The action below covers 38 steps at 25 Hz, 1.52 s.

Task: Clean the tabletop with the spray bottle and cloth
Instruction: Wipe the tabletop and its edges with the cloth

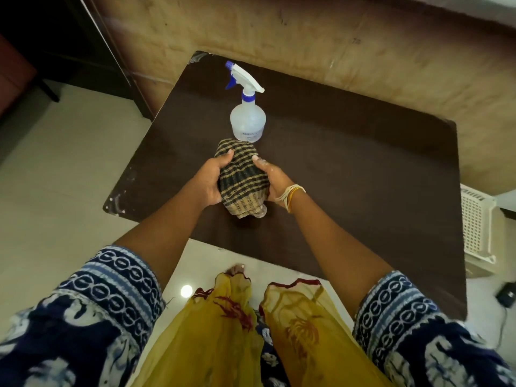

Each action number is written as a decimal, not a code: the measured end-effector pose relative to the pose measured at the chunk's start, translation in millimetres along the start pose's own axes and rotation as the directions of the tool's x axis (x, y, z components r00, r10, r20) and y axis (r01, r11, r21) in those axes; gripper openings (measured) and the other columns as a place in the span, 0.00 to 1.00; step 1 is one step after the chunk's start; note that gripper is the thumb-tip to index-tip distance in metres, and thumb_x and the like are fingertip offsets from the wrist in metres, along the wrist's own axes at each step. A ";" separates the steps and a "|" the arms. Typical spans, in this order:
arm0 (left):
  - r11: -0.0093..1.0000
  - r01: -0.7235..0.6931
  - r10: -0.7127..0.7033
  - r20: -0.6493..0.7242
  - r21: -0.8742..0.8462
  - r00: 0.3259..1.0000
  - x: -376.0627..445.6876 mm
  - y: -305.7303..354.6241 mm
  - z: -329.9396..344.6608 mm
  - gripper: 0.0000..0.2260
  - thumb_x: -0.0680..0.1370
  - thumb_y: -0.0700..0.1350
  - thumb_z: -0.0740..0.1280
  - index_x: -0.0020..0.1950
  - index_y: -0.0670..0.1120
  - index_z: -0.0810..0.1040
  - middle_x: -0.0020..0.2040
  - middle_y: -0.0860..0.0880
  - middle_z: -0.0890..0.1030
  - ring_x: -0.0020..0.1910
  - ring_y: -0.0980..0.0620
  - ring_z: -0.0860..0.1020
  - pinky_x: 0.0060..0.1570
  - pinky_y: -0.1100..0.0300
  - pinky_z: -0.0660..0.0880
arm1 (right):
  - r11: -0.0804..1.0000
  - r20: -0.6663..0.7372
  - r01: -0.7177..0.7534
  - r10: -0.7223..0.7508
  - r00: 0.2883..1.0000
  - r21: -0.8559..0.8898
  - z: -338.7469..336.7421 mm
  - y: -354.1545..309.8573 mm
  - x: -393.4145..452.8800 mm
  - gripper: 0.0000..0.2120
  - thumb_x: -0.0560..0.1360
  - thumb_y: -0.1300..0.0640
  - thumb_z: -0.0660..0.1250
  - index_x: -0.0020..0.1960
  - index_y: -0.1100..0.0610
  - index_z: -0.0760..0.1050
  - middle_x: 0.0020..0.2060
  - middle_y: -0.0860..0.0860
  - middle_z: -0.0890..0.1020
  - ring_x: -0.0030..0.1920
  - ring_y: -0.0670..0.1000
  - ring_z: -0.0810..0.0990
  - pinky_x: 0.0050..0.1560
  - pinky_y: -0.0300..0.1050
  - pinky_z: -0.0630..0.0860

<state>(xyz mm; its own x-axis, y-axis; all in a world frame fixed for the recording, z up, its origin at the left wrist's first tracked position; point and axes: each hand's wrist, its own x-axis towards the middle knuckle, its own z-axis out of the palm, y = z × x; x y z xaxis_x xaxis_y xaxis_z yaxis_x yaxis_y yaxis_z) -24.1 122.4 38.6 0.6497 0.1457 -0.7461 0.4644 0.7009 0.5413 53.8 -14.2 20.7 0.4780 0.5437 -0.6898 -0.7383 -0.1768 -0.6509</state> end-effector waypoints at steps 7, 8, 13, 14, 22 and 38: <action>0.991 0.041 -0.050 0.066 0.127 0.997 -44.7 -116.7 54.4 0.13 0.80 0.50 0.65 0.56 0.42 0.80 0.46 0.43 0.86 0.44 0.47 0.85 0.44 0.51 0.80 | 0.995 -0.033 0.073 -0.071 0.997 0.072 -77.8 78.2 -108.3 0.20 0.70 0.63 0.71 0.62 0.64 0.77 0.55 0.62 0.82 0.51 0.59 0.83 0.50 0.51 0.81; 0.986 0.046 -0.055 0.051 0.160 0.997 -46.4 -132.2 63.9 0.13 0.80 0.50 0.66 0.56 0.42 0.80 0.46 0.43 0.86 0.44 0.46 0.85 0.43 0.51 0.80 | 0.993 -0.062 0.060 -0.054 0.997 0.100 -88.7 87.1 -120.6 0.23 0.68 0.62 0.71 0.62 0.65 0.76 0.55 0.63 0.82 0.52 0.60 0.83 0.51 0.53 0.81; 0.970 0.013 -0.022 0.036 0.243 0.999 -54.2 -174.8 104.6 0.18 0.77 0.49 0.71 0.66 0.45 0.76 0.56 0.43 0.83 0.52 0.45 0.83 0.45 0.50 0.81 | 0.983 -0.405 0.130 -0.067 0.912 0.131 -143.0 103.7 -170.0 0.30 0.62 0.58 0.74 0.63 0.62 0.75 0.54 0.62 0.83 0.53 0.62 0.83 0.57 0.64 0.78; 0.961 0.008 -0.013 0.019 0.276 1.000 -56.0 -176.4 107.2 0.18 0.78 0.48 0.70 0.66 0.47 0.74 0.56 0.43 0.83 0.53 0.44 0.82 0.46 0.49 0.81 | 0.984 -0.494 0.167 -0.115 0.862 0.062 -150.3 99.9 -179.2 0.24 0.65 0.59 0.74 0.59 0.61 0.76 0.54 0.60 0.83 0.53 0.60 0.82 0.59 0.60 0.78; 0.262 -0.262 0.508 0.098 0.929 0.856 -43.8 -194.6 82.2 0.13 0.77 0.43 0.68 0.62 0.47 0.79 0.58 0.46 0.80 0.59 0.46 0.78 0.58 0.57 0.74 | 0.225 -0.424 -0.365 -0.587 0.689 -0.904 -165.5 104.3 -171.5 0.27 0.79 0.37 0.55 0.63 0.57 0.77 0.67 0.59 0.73 0.67 0.61 0.70 0.68 0.59 0.67; -0.578 0.003 0.310 0.216 0.816 0.926 -39.7 -212.6 45.2 0.46 0.74 0.54 0.71 0.80 0.43 0.45 0.81 0.44 0.43 0.80 0.45 0.45 0.76 0.44 0.52 | 0.035 -0.190 -0.220 -0.649 0.737 -0.975 -121.8 181.5 -83.3 0.24 0.82 0.41 0.45 0.78 0.37 0.51 0.80 0.51 0.54 0.79 0.61 0.50 0.75 0.64 0.48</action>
<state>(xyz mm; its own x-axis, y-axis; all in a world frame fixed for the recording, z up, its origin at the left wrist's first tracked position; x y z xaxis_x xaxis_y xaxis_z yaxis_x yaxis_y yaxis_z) -121.5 -64.0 -29.4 0.8752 0.2014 -0.4399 0.2250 -0.9744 0.0015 -62.0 -191.5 -78.5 0.9215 0.3598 -0.1460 0.3329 -0.9256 -0.1801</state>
